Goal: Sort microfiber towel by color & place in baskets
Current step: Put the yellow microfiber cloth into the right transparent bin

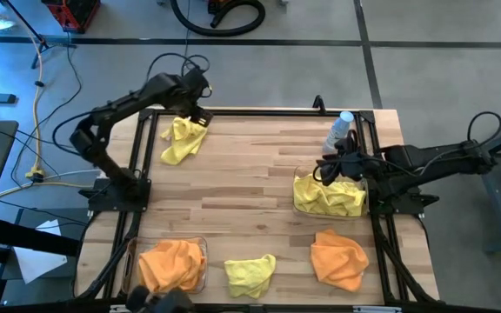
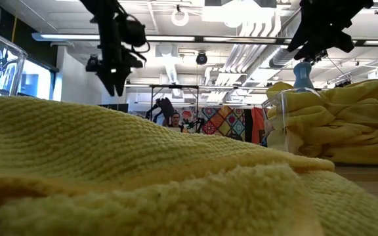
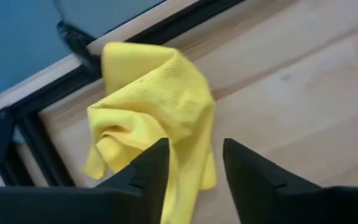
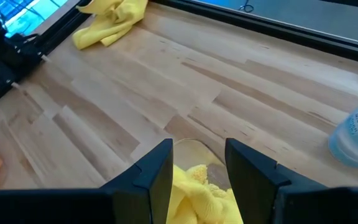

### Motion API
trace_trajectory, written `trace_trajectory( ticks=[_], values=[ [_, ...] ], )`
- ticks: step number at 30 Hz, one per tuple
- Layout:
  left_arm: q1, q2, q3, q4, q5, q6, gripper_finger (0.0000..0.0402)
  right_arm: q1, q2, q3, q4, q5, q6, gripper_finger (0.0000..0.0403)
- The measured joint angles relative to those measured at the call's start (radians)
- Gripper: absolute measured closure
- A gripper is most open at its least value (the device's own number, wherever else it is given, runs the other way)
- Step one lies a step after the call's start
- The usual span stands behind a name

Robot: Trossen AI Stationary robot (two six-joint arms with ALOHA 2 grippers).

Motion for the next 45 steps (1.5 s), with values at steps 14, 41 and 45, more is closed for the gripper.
trace_trajectory(
  ticks=[14, 41, 45],
  values=[
    [0.083, 0.125, -0.053, -0.080, -0.023, -0.142, 0.0231, -0.030, 0.000, 0.000, 0.000, 0.000, 0.018, 0.0261],
    [-0.025, 0.043, -0.029, -0.004, 0.208, -0.072, 0.0400, -0.030, 0.000, 0.000, 0.000, 0.000, -0.085, 0.0261],
    [-0.141, -0.095, 0.043, 0.020, 0.245, -0.185, 0.0401, -0.030, 0.000, 0.000, 0.000, -0.001, -0.165, 0.0261]
  ],
)
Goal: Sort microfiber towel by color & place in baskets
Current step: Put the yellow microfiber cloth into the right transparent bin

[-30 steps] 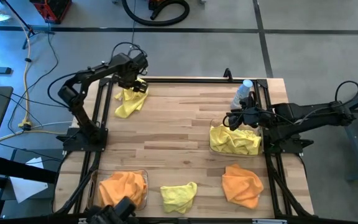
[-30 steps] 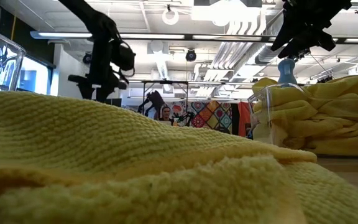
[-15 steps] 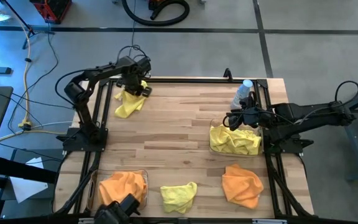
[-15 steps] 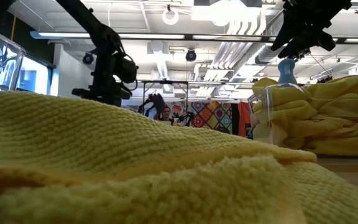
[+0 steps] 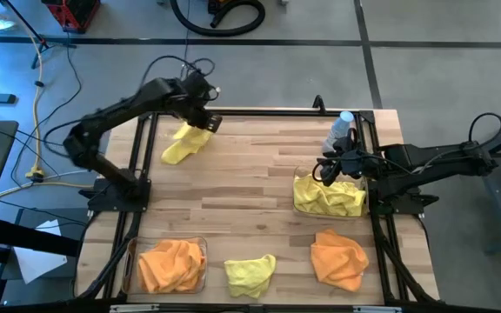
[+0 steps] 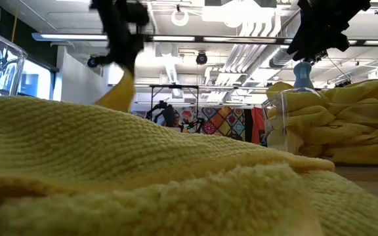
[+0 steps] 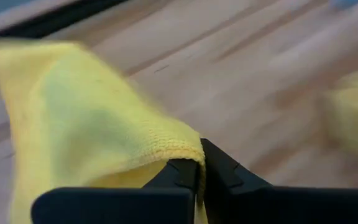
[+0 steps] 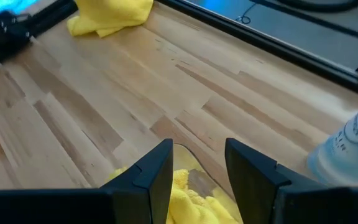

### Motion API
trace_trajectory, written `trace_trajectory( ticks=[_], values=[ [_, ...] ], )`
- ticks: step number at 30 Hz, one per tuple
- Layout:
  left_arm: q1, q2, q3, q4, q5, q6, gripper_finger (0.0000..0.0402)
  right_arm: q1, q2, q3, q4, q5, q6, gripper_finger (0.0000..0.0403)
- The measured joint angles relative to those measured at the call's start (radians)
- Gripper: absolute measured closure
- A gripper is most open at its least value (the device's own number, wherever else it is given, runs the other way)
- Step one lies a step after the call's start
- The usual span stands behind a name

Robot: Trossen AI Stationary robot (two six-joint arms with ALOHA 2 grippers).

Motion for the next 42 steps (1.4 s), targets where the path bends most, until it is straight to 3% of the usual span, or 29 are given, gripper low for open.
trace_trajectory(
  ticks=[5, 8, 18, 25, 31, 34, 36, 42],
  values=[
    [-0.152, -0.105, 0.115, 0.079, -0.018, -0.146, 0.0401, 0.000, 0.000, 0.000, 0.018, -0.023, -0.144, 0.0259],
    [-0.250, -0.117, 0.191, 0.140, -0.057, -0.187, 0.0401, 0.000, 0.002, 0.000, 0.117, -0.085, -0.280, 0.0246],
    [-0.513, -0.071, 0.343, 0.378, -0.172, -0.212, 0.0401, -0.037, 0.157, 0.000, 0.578, -0.249, -0.706, 0.0146],
    [-0.605, -0.031, 0.344, 0.513, -0.218, -0.213, 0.0401, -0.098, 0.310, 0.089, 0.746, -0.251, -0.848, 0.0094],
    [-0.635, 0.005, 0.344, 0.571, -0.221, -0.229, 0.0401, -0.126, 0.442, 0.186, 0.744, -0.358, -0.917, 0.0086],
    [-0.639, 0.008, 0.344, 0.566, -0.224, -0.229, 0.0401, -0.125, 0.497, 0.226, 0.700, -0.408, -0.917, 0.0108],
    [-0.639, 0.008, 0.344, 0.559, -0.241, -0.228, 0.0401, -0.117, 0.522, 0.251, 0.664, -0.412, -0.917, 0.0143],
    [-0.639, -0.005, 0.345, 0.469, -0.306, -0.229, 0.0401, -0.111, 0.525, 0.284, 0.571, -0.390, -0.920, 0.0329]
  ],
)
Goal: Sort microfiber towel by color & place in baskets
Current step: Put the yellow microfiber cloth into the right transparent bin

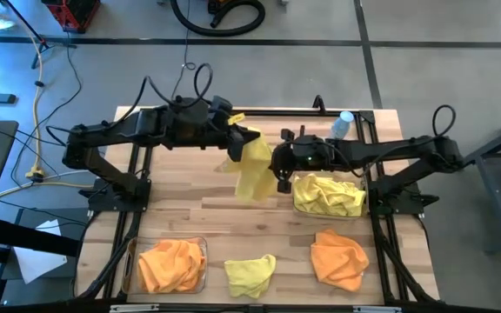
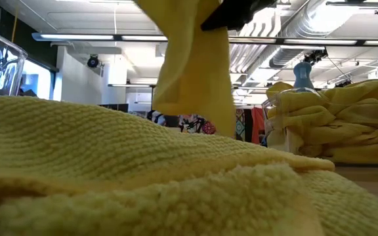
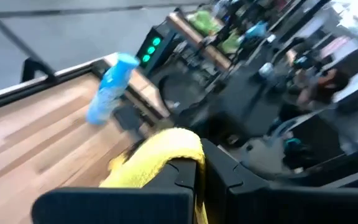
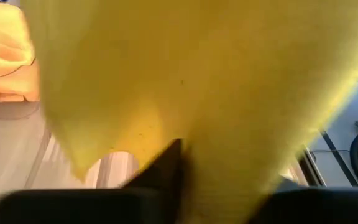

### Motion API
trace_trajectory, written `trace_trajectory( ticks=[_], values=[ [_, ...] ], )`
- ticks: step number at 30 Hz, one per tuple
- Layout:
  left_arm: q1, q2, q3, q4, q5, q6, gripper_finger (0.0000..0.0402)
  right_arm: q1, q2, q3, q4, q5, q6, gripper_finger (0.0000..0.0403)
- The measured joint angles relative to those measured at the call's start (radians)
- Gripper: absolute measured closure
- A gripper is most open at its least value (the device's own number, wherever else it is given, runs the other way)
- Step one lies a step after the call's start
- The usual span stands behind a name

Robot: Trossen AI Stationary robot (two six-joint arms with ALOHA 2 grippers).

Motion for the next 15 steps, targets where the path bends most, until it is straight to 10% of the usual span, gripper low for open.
trace_trajectory(
  ticks=[3, 15],
  values=[
    [-0.008, -0.001, 0.000, -0.044, -0.015, 0.000, 0.0401, -0.007, -0.025, 0.009, -0.049, 0.002, -0.002, 0.0388],
    [-0.116, -0.001, -0.033, -0.152, -0.214, -0.033, 0.0390, -0.013, -0.210, 0.102, -0.262, 0.066, 0.083, 0.0397]
  ],
)
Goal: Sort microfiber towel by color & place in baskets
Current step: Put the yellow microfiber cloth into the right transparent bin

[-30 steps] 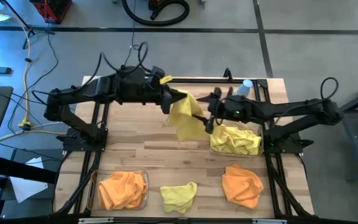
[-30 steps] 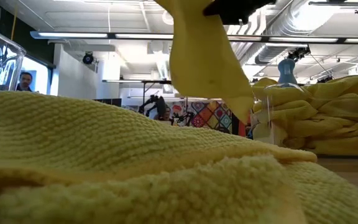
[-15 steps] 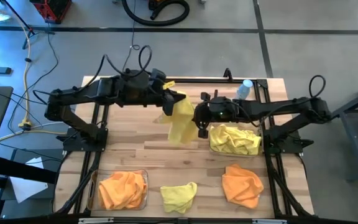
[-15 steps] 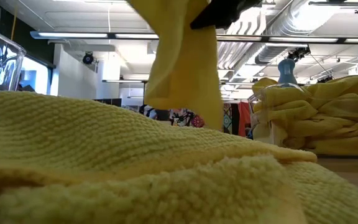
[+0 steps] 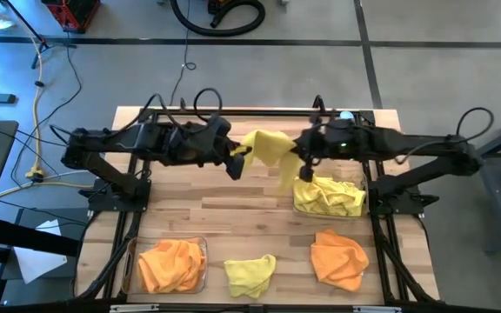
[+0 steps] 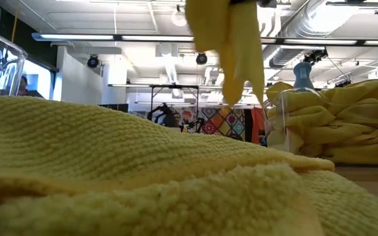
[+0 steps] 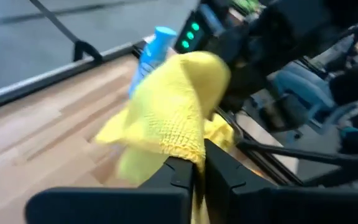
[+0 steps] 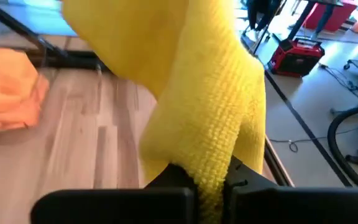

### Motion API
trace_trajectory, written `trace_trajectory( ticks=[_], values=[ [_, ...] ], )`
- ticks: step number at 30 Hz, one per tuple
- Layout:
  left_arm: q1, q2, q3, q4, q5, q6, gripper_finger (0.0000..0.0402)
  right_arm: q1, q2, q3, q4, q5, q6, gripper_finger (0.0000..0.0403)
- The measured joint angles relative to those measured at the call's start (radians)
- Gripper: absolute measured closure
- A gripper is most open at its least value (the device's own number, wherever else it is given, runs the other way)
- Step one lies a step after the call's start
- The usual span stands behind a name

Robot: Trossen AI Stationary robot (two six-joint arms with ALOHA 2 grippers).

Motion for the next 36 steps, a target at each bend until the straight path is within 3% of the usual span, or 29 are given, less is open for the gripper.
trace_trajectory(
  ticks=[4, 15, 23, 27, 32, 36],
  values=[
    [-0.016, -0.001, -0.030, 0.003, -0.069, 0.007, 0.0362, 0.000, -0.059, 0.021, -0.059, 0.000, 0.055, 0.0399],
    [0.005, -0.005, -0.165, -0.097, -0.086, 0.094, 0.0277, 0.059, -0.188, 0.025, -0.198, 0.017, 0.249, 0.0402],
    [0.002, -0.066, -0.324, -0.165, -0.031, 0.086, 0.0271, 0.223, -0.254, 0.025, -0.268, 0.166, 0.450, 0.0402],
    [0.002, -0.129, -0.410, -0.159, -0.023, 0.074, 0.0271, 0.321, -0.267, 0.025, -0.302, 0.190, 0.538, 0.0402],
    [0.003, -0.211, -0.503, -0.162, -0.020, 0.042, 0.0271, 0.428, -0.273, 0.080, -0.542, 0.191, 0.773, 0.0403],
    [0.003, -0.269, -0.558, -0.155, -0.017, 0.024, 0.0271, 0.488, -0.270, 0.112, -0.763, 0.249, 0.961, 0.0403]
  ],
)
